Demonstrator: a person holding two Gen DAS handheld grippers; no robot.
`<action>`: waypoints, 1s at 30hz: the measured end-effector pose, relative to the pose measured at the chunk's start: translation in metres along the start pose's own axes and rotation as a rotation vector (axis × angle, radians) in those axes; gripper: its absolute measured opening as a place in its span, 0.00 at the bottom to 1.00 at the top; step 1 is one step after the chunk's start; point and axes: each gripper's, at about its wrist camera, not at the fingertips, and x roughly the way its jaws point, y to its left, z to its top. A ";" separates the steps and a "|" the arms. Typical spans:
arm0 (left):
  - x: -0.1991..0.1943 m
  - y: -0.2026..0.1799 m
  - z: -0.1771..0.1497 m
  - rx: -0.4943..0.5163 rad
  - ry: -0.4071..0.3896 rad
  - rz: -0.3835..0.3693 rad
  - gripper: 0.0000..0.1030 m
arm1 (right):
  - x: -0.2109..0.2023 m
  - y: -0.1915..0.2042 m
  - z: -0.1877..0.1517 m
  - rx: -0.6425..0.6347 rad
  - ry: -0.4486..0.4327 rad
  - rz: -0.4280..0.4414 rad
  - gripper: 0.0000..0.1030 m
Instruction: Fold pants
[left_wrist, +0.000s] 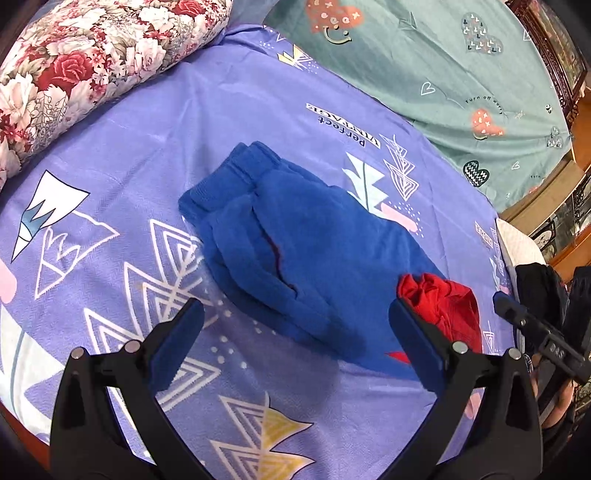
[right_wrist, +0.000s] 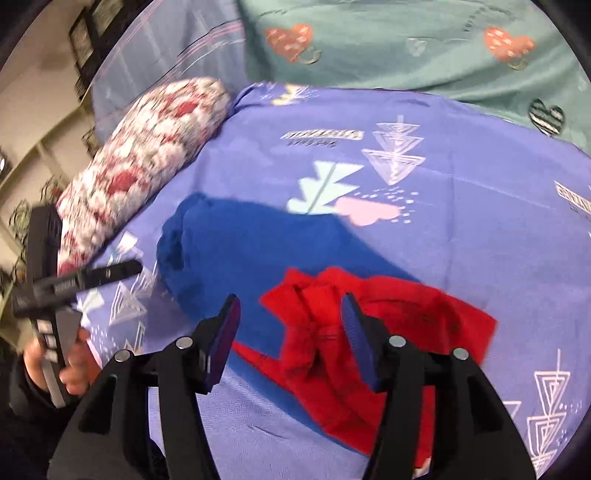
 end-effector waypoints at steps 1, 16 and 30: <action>0.001 0.001 0.000 -0.007 0.003 0.000 0.98 | -0.002 -0.004 0.001 0.009 0.005 -0.009 0.50; 0.002 0.015 -0.002 -0.058 0.018 -0.003 0.98 | 0.080 -0.003 -0.022 -0.108 0.266 -0.093 0.16; -0.003 0.016 0.000 -0.057 0.010 -0.007 0.98 | 0.066 0.002 -0.016 -0.151 0.236 -0.139 0.04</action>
